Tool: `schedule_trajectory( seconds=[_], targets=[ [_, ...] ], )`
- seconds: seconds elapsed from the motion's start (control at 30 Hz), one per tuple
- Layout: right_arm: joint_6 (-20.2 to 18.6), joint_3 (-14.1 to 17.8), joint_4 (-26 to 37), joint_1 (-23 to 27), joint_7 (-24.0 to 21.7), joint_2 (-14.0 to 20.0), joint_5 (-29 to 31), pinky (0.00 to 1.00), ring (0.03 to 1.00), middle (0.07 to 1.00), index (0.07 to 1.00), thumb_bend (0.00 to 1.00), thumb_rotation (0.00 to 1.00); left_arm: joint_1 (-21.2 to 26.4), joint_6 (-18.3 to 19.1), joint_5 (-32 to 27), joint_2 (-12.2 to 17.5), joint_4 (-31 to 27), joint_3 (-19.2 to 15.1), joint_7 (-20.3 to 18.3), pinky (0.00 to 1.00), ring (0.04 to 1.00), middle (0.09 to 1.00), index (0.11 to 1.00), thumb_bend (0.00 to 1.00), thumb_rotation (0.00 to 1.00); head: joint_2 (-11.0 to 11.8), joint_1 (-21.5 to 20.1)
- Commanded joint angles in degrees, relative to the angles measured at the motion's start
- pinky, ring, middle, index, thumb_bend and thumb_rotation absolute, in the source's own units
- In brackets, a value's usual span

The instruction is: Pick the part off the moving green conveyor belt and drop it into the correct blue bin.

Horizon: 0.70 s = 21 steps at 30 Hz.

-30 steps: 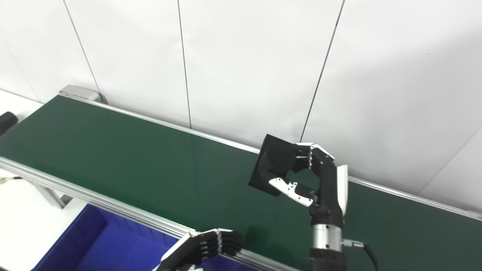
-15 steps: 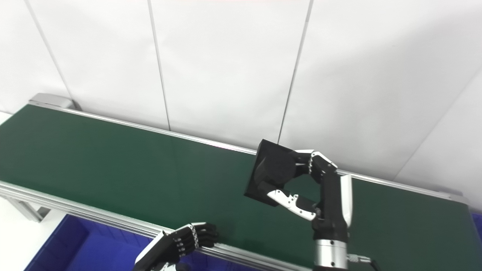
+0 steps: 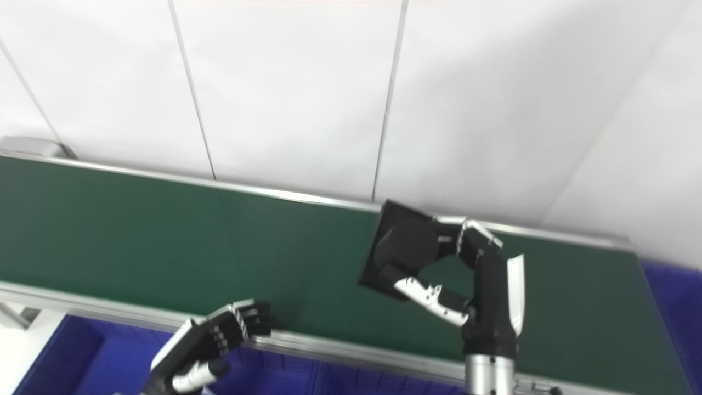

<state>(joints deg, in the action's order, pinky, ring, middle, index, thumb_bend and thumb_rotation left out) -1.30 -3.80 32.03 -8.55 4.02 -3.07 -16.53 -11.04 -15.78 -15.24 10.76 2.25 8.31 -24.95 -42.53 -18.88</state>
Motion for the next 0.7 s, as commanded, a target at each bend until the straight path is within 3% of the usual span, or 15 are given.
schedule_trajectory(
  seconds=[0.0,0.2,0.5,0.67],
  targets=[
    [-0.5,0.1,3.0,-1.2,-0.2,-0.5,0.4,0.39,0.44,0.502,0.498,0.52,0.0,0.9,0.6,-1.1,1.1,-2.5,-0.5,-0.6,0.78,0.758,0.771,0.78,0.88,0.57,-1.1,-1.2],
    [-2.5,0.1,6.6,-5.9,0.6,-2.3,-1.2,0.39,0.435,0.499,0.501,0.52,0.0,1.1,2.9,-1.9,2.6,-4.6,-1.6,-0.7,0.76,0.751,0.769,0.784,0.89,0.59,-3.8,-4.5],
    [0.0,0.2,8.0,-14.6,2.5,-4.1,-2.6,0.39,0.435,0.501,0.498,0.52,0.0,1.6,7.3,-3.8,4.0,-8.1,-3.5,-0.6,0.75,0.744,0.767,0.777,0.92,0.58,-8.1,-9.2],
    [1.2,0.1,6.6,-19.9,4.2,-5.0,-3.9,0.39,0.441,0.504,0.492,0.52,0.0,1.8,8.7,-5.5,4.7,-8.9,-4.5,-1.3,0.74,0.735,0.764,0.776,0.9,0.57,-9.3,-10.9]
  ],
)
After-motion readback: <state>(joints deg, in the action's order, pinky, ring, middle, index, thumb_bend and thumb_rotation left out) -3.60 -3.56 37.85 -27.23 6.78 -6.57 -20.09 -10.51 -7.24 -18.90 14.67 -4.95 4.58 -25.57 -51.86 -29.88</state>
